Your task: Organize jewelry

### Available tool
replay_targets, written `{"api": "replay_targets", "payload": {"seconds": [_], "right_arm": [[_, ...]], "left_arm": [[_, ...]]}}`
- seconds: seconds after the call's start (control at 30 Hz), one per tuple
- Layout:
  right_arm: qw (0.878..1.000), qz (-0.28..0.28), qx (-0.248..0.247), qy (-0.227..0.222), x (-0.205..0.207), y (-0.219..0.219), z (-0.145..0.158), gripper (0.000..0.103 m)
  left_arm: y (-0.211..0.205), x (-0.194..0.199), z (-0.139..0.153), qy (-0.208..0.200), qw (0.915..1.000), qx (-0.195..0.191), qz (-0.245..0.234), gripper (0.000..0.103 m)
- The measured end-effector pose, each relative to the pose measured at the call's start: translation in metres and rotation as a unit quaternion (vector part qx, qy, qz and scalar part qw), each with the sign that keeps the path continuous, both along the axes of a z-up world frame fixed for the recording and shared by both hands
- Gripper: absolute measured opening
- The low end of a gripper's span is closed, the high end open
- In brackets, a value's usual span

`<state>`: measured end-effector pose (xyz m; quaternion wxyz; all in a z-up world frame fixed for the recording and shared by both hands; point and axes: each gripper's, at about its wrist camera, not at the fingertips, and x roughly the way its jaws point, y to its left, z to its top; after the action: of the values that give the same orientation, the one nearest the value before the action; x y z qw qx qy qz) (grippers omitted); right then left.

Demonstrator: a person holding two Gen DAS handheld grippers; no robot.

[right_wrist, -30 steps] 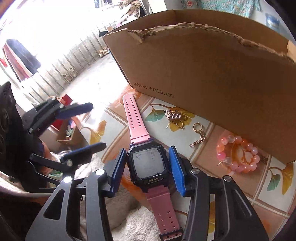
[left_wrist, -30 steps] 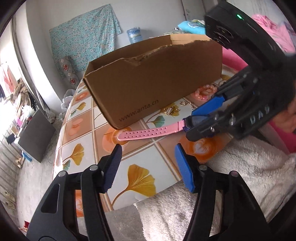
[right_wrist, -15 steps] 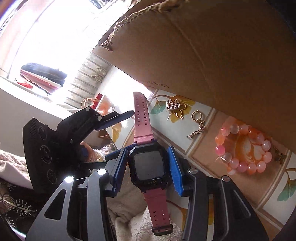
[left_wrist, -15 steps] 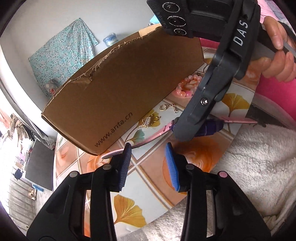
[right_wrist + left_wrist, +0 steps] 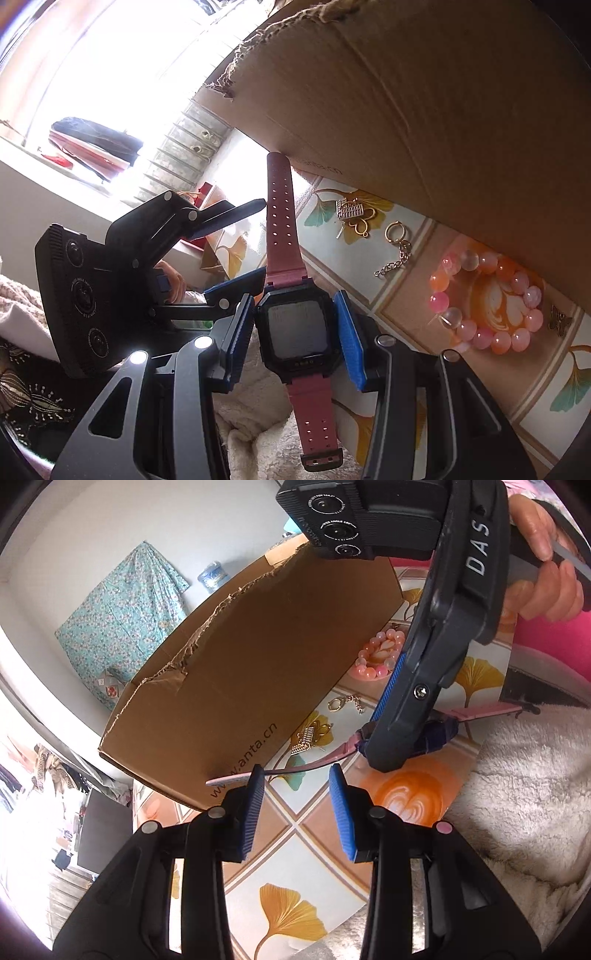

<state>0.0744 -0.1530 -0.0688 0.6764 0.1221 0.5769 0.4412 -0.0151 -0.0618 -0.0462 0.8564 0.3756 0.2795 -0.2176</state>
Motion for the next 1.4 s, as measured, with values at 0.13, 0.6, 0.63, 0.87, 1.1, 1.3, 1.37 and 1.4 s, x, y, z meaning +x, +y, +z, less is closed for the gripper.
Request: {"api": "replay_targets", "payload": {"seconds": [0.13,0.6,0.63,0.87,1.1,1.3,1.37,1.4], "right_arm": [[1.0,0.002,0.002,-0.003,0.0,0.0,0.0,0.044],[1.0,0.016,0.012,-0.015,-0.001,0.0,0.0,0.044],[1.0,0.014,0.014,-0.016,-0.002,-0.001,0.0,0.044],[0.999,-0.025,0.028,-0.017,-0.009,-0.019,-0.002,0.046],[0.994,-0.043,-0.04,-0.087,-0.041,-0.014,0.011,0.047],[0.982,-0.055,-0.103,-0.15,-0.071,-0.001,0.019,0.047],[0.975,-0.061,-0.127,-0.169,-0.077,0.003,0.022,0.047],[0.971,-0.064,-0.142,-0.181,-0.082,0.006,0.023,0.047]], "left_arm": [[0.004,-0.004,-0.005,0.001,0.9997,0.026,0.004,0.037],[-0.001,0.009,-0.001,0.035,0.9989,-0.004,0.031,0.036],[-0.001,0.013,0.0,0.047,0.9982,-0.014,0.035,0.032],[0.014,0.033,0.01,0.14,0.9825,-0.1,0.071,0.016],[0.024,0.051,0.015,0.202,0.9619,-0.152,0.104,0.015],[0.036,0.067,0.016,0.228,0.9483,-0.187,0.117,0.015],[0.037,0.067,0.016,0.229,0.9472,-0.191,0.118,0.015],[0.038,0.067,0.016,0.228,0.9473,-0.192,0.118,0.015]]}}
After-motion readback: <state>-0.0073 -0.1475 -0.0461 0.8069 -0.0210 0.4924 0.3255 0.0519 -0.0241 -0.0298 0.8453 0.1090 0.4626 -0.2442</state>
